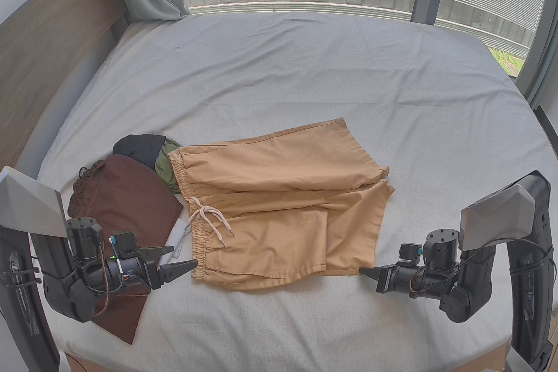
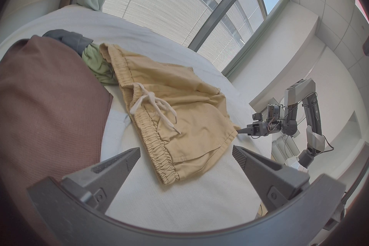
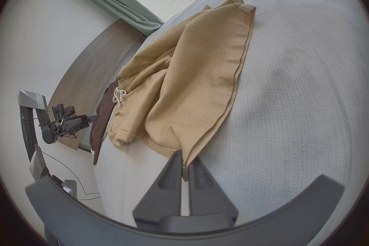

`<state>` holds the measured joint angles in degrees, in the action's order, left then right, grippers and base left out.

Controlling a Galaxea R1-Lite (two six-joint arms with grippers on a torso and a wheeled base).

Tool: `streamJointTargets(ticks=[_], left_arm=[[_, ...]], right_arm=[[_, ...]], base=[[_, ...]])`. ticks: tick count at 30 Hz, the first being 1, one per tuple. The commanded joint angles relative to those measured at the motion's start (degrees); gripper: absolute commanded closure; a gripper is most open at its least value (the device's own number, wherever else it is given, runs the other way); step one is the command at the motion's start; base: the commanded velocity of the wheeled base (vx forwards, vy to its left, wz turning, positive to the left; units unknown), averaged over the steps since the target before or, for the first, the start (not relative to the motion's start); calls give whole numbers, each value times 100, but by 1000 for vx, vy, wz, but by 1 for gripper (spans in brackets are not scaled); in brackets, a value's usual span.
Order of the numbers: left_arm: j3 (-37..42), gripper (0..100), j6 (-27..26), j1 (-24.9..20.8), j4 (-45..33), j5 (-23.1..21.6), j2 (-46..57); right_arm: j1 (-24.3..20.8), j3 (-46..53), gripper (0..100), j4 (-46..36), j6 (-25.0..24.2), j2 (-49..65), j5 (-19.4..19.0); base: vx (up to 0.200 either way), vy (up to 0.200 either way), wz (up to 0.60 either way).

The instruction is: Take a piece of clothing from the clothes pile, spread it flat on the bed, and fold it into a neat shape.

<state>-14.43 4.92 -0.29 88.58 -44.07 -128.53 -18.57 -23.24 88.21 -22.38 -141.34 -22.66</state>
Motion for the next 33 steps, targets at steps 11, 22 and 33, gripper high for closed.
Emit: streamJointTargets(ticks=[11,22,33], left_arm=[[-165,0,175,-243,10,21,-771],[-464,0,237,-322,10,188,-1315],[-675,0,843,-727,10,891,-1368]], right_arm=[[2,-14,100,3,-3,19,-1],[2,-23,100,3,-3,19,-1],[-7,-32,100,12,-3,1,-1]], base=[[0,0,0],[0,0,0],[0,0,0]])
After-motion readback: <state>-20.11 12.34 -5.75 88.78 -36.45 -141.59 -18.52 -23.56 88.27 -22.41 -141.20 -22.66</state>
